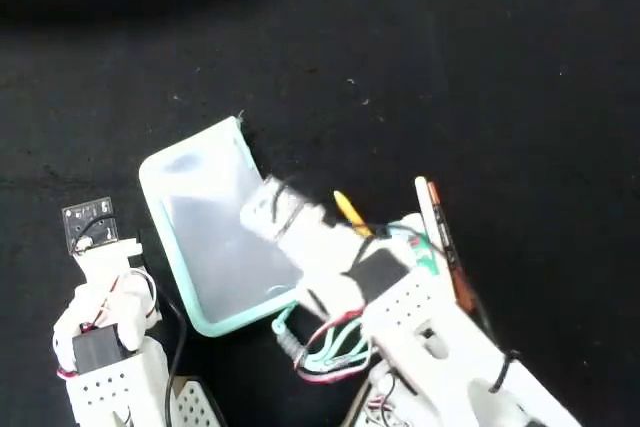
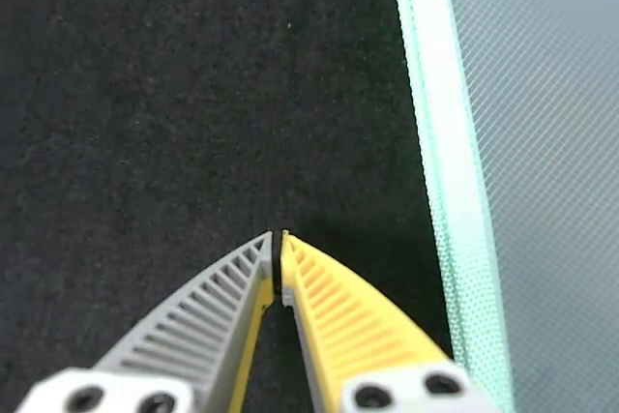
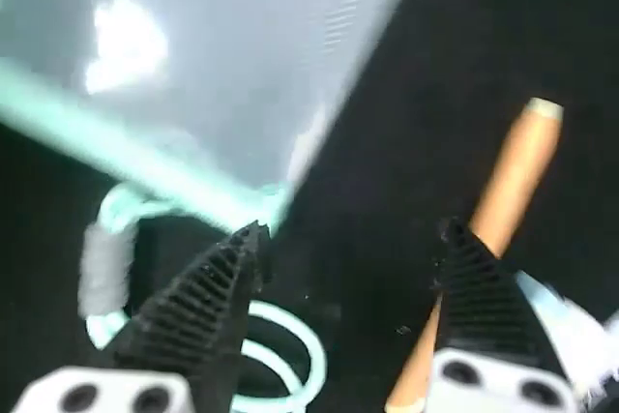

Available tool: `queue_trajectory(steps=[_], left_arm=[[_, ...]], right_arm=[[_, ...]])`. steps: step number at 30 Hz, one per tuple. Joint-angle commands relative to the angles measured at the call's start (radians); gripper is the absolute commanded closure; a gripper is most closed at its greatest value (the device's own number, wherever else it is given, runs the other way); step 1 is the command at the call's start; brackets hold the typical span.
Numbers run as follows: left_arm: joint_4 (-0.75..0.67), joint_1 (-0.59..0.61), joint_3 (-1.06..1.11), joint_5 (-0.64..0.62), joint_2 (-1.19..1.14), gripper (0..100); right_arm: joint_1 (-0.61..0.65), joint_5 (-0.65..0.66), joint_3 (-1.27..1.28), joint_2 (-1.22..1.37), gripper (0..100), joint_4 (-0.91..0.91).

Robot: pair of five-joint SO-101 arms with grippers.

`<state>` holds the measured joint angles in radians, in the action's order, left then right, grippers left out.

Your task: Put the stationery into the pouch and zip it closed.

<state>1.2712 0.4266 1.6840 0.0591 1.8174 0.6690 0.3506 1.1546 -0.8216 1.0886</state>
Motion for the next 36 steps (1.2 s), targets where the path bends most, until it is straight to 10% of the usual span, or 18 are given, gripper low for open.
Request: queue_trajectory(steps=[1,11,29,36], left_arm=[[0.002,0.007,0.015,-0.002,0.003,97],[0.002,0.007,0.015,-0.002,0.003,97],[0.002,0.007,0.015,-0.002,0.003,97],[0.002,0.007,0.015,-0.002,0.003,97]], right_arm=[[0.12,0.028,0.03,0.007,72.0,-0.031],[0.497,-0.242,0.019,0.01,71.7,-0.107],[-0.015,-0.212,-0.197,0.521,72.0,-0.288],[-0.037,-0.204,-0.278,0.516,72.0,-0.072]])
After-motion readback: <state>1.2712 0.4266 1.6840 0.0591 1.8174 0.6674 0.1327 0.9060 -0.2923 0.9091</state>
